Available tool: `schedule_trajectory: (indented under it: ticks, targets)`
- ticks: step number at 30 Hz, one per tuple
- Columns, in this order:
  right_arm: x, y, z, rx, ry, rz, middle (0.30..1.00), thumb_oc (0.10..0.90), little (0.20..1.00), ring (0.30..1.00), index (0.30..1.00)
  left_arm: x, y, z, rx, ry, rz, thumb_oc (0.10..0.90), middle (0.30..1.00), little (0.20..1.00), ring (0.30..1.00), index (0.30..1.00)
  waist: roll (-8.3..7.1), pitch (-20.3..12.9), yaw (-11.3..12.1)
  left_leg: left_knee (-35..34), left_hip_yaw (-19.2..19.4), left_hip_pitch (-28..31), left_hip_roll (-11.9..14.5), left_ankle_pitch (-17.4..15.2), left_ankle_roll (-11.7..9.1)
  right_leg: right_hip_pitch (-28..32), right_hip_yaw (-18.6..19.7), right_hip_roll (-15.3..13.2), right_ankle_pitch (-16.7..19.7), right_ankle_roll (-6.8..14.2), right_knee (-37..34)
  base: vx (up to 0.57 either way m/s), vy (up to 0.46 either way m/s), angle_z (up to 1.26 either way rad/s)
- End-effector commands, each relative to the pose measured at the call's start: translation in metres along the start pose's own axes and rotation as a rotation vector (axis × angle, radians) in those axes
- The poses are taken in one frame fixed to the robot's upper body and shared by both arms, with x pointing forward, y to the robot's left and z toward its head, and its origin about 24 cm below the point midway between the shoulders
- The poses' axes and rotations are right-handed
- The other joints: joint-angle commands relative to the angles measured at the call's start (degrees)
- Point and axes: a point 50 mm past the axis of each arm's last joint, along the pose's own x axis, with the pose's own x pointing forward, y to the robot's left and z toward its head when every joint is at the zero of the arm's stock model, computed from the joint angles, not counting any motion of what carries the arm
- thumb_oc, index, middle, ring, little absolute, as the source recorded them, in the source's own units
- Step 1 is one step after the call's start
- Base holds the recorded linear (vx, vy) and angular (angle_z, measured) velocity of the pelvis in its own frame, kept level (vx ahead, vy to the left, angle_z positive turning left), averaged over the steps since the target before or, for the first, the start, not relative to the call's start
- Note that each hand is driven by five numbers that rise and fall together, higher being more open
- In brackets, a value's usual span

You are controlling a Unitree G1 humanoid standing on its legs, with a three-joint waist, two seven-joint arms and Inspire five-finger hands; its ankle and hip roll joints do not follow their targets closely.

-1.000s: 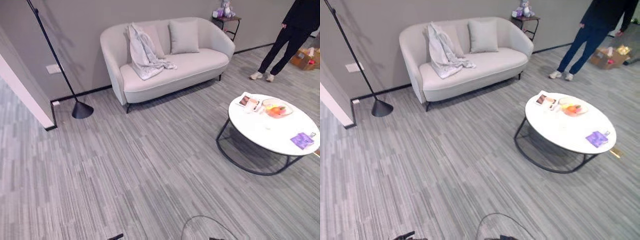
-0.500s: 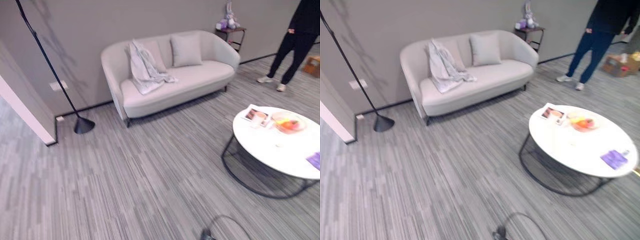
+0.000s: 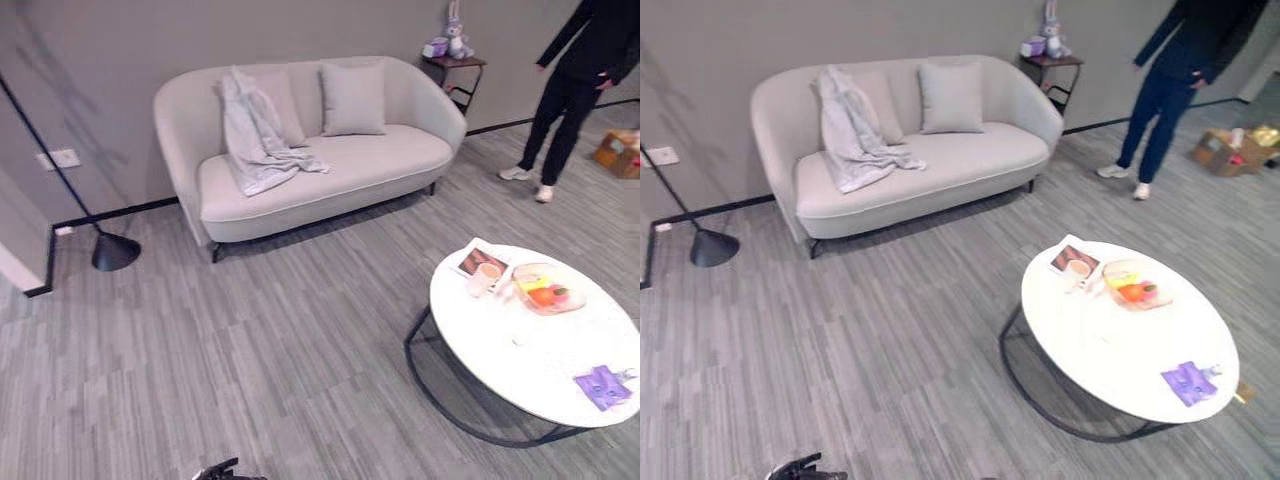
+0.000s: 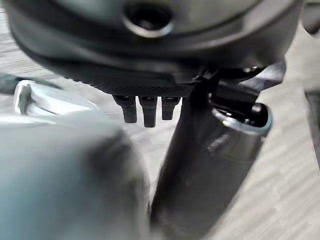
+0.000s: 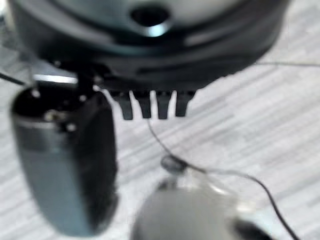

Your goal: Hang the clothes on the sofa on the clothes rack.

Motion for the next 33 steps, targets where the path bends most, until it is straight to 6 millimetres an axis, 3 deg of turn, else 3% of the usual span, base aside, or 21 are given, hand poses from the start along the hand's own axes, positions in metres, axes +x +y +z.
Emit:
schedule_trajectory:
  ticks: [1,4,6,8,9,12,15,16,18,19,20,21,22,23,25,26,27,28,29,30,33]
  targets:
    - [-0.001,-0.004,-0.007,0.034,0.006,-0.014,0.900,0.800,0.900,0.900,0.900,-0.003,-0.033,-0.027,-0.059,0.086,-0.065,0.800,0.900,0.900,0.900,0.900,2.18,0.76,3.56,-29.25,5.78,-1.33,-5.10,0.23,3.54,-0.80,3.87,-1.52,-2.80,7.08,-0.85,0.29,0.035,0.06]
    - [-0.001,0.004,-0.015,0.039,0.026,0.008,0.900,0.800,0.900,0.900,0.900,-0.007,-0.024,-0.042,-0.148,0.143,-0.036,0.800,0.900,0.900,0.900,0.900,3.30,0.49,5.86,-44.10,5.84,-4.71,-8.74,8.75,2.94,2.58,6.59,2.03,-5.53,6.37,-0.85,0.36,0.033,0.01]
    - [0.000,0.013,-0.018,0.033,0.042,0.040,0.900,0.800,0.900,0.900,0.900,-0.013,-0.012,-0.062,-0.246,0.207,0.002,0.800,0.900,0.900,0.900,0.900,3.24,-0.66,7.37,-49.54,8.25,-5.73,-9.98,9.78,3.46,6.05,8.73,4.06,-7.72,5.73,-0.85,0.53,0.070,-0.47]
    - [0.000,0.018,-0.020,0.020,0.045,0.056,0.900,0.800,0.900,0.900,0.900,-0.016,-0.009,-0.070,-0.260,0.227,0.018,0.800,0.900,0.900,0.900,0.900,3.18,-0.93,7.70,-48.41,8.27,-5.05,-10.16,11.04,4.36,7.35,8.95,4.51,-8.94,5.40,-0.31,0.42,0.063,-0.68]
    - [0.002,0.027,-0.013,-0.001,0.022,0.085,0.900,0.800,0.900,0.900,0.900,-0.020,0.000,-0.077,-0.288,0.251,0.054,0.800,0.900,0.900,0.900,0.900,1.04,-1.65,8.73,-44.36,7.97,-5.64,-10.74,10.35,5.24,8.13,9.88,3.94,-9.94,6.00,2.25,0.41,0.089,-0.42]
    - [0.002,0.037,-0.009,-0.043,0.005,0.123,0.900,0.800,0.900,0.900,0.900,-0.022,0.003,-0.084,-0.276,0.276,0.069,0.800,0.900,0.900,0.900,0.900,-1.11,-3.11,9.22,-42.07,9.56,-4.05,-11.01,7.75,6.64,8.81,10.23,2.25,-9.56,7.89,5.30,0.42,0.140,-0.25]
    - [0.003,0.036,-0.004,-0.081,-0.013,0.118,0.900,0.800,0.900,0.900,0.900,-0.018,0.002,-0.073,-0.176,0.245,0.050,0.800,0.900,0.900,0.900,0.900,-2.52,-4.82,9.22,-42.24,10.97,-1.41,-11.63,4.96,8.12,6.79,9.74,0.49,-3.66,11.89,12.54,0.38,0.190,-0.45]
    - [0.003,0.034,0.006,-0.103,-0.038,0.109,0.900,0.800,0.900,0.900,0.900,-0.011,0.000,-0.052,-0.093,0.182,0.036,0.800,0.900,0.900,0.900,0.900,-2.30,-4.46,8.66,-41.98,10.87,0.99,-11.71,2.26,9.48,2.49,8.89,-0.79,1.64,16.28,23.67,0.38,0.229,-0.20]
    - [0.003,0.036,0.018,-0.122,-0.070,0.113,0.900,0.800,0.900,0.900,0.900,-0.005,-0.007,-0.032,-0.017,0.129,0.014,0.800,0.900,0.900,0.900,0.900,-0.79,-3.28,7.23,-41.39,10.40,4.15,-11.66,0.00,10.85,-1.75,6.50,-3.64,7.36,19.24,33.84,0.28,0.200,-0.09]
    - [0.003,0.037,0.024,-0.128,-0.090,0.115,0.900,0.800,0.900,0.900,0.900,-0.003,-0.009,-0.024,0.020,0.110,0.003,0.800,0.900,0.900,0.900,0.900,0.39,-2.87,6.51,-41.15,10.15,5.23,-11.31,-0.68,11.48,-3.48,4.92,-4.90,9.40,19.22,37.71,0.13,0.112,-0.02]
    - [0.003,0.037,0.024,-0.128,-0.090,0.114,0.900,0.800,0.900,0.900,0.900,-0.003,-0.009,-0.024,0.020,0.109,0.003,0.800,0.900,0.900,0.900,0.900,0.33,-2.78,6.46,-41.08,10.13,5.25,-11.43,-0.71,11.51,-3.49,4.88,-5.03,9.27,19.26,37.92,0.28,0.167,0.21]
    - [0.003,0.041,0.031,-0.134,-0.119,0.119,0.900,0.800,0.900,0.900,0.900,-0.001,-0.016,-0.017,0.093,0.092,-0.029,0.800,0.900,0.900,0.900,0.900,2.73,-2.29,4.57,-42.58,8.90,9.27,-10.51,-1.68,12.06,-8.17,2.64,-7.18,7.15,16.92,43.93,0.21,0.111,0.32]
    - [0.003,0.041,0.031,-0.134,-0.119,0.119,0.900,0.800,0.900,0.900,0.900,-0.001,-0.016,-0.017,0.093,0.092,-0.029,0.800,0.900,0.900,0.900,0.900,2.73,-2.29,4.57,-42.58,8.90,9.27,-10.51,-1.68,12.06,-8.18,2.64,-7.18,7.15,16.92,43.93,0.44,0.133,0.52]
    - [0.003,0.044,0.027,-0.150,-0.109,0.138,0.900,0.800,0.900,0.900,0.900,0.000,-0.024,-0.013,0.134,0.072,-0.061,0.800,0.900,0.900,0.900,0.900,3.74,-1.80,2.67,-44.62,6.30,12.81,-10.35,-2.10,11.32,-11.83,2.25,-7.39,2.01,14.45,41.12,0.34,-0.006,0.38]
    - [0.003,0.043,0.024,-0.149,-0.103,0.135,0.900,0.800,0.900,0.900,0.900,-0.001,-0.030,-0.017,0.159,0.088,-0.083,0.800,0.900,0.900,0.900,0.900,4.07,-1.43,1.33,-45.24,3.72,14.40,-10.23,-2.76,10.18,-13.30,3.97,-6.81,-1.36,12.75,32.43,0.38,-0.095,0.42]
    - [0.003,0.040,0.023,-0.139,-0.099,0.128,0.900,0.800,0.900,0.900,0.900,-0.001,-0.030,-0.020,0.168,0.100,-0.089,0.800,0.900,0.900,0.900,0.900,3.80,-1.33,0.78,-45.37,2.77,14.91,-10.30,-3.23,9.36,-13.48,5.78,-7.33,-1.32,12.34,24.79,0.20,-0.109,0.84]
    - [0.003,0.040,0.023,-0.139,-0.099,0.128,0.900,0.800,0.900,0.900,0.900,-0.001,-0.030,-0.020,0.167,0.100,-0.089,0.800,0.900,0.900,0.900,0.900,3.88,-1.44,0.73,-45.38,2.72,14.78,-10.21,-3.18,9.33,-13.46,5.69,-7.23,-1.11,12.31,24.50,0.37,-0.191,1.10]
    - [0.003,0.034,0.018,-0.119,-0.075,0.112,0.900,0.800,0.900,0.900,0.900,-0.003,-0.030,-0.028,0.180,0.132,-0.090,0.800,0.900,0.900,0.900,0.900,3.19,-1.43,-0.48,-46.33,-0.28,16.82,-10.19,-4.74,8.01,-14.44,12.00,-8.81,1.58,12.43,10.45,0.47,-0.198,0.85]
    - [0.003,0.029,0.013,-0.093,-0.049,0.102,0.900,0.800,0.900,0.900,0.900,-0.005,-0.028,-0.034,0.178,0.155,-0.087,0.800,0.900,0.900,0.900,0.900,3.08,-1.49,-1.36,-46.90,-2.05,18.37,-9.69,-6.17,7.68,-15.82,16.66,-9.86,4.35,13.28,6.85,0.62,-0.223,0.68]
    - [0.003,0.026,0.009,-0.073,-0.035,0.101,0.900,0.800,0.900,0.900,0.900,-0.005,-0.030,-0.037,0.167,0.164,-0.097,0.800,0.900,0.900,0.900,0.900,2.89,-1.85,-2.09,-47.33,-2.67,19.53,-9.28,-6.76,7.36,-17.42,19.28,-10.08,5.91,13.99,6.56,0.34,-0.094,0.76]
    - [0.002,0.022,-0.002,0.027,0.005,0.088,0.900,0.800,0.900,0.900,0.900,-0.007,-0.023,-0.043,0.144,0.184,-0.075,0.800,0.900,0.900,0.900,0.900,1.87,-2.61,-2.23,-47.31,-4.19,21.41,-8.40,-8.80,6.84,-15.97,19.61,-9.39,6.04,14.33,6.32,0.40,-0.203,0.83]
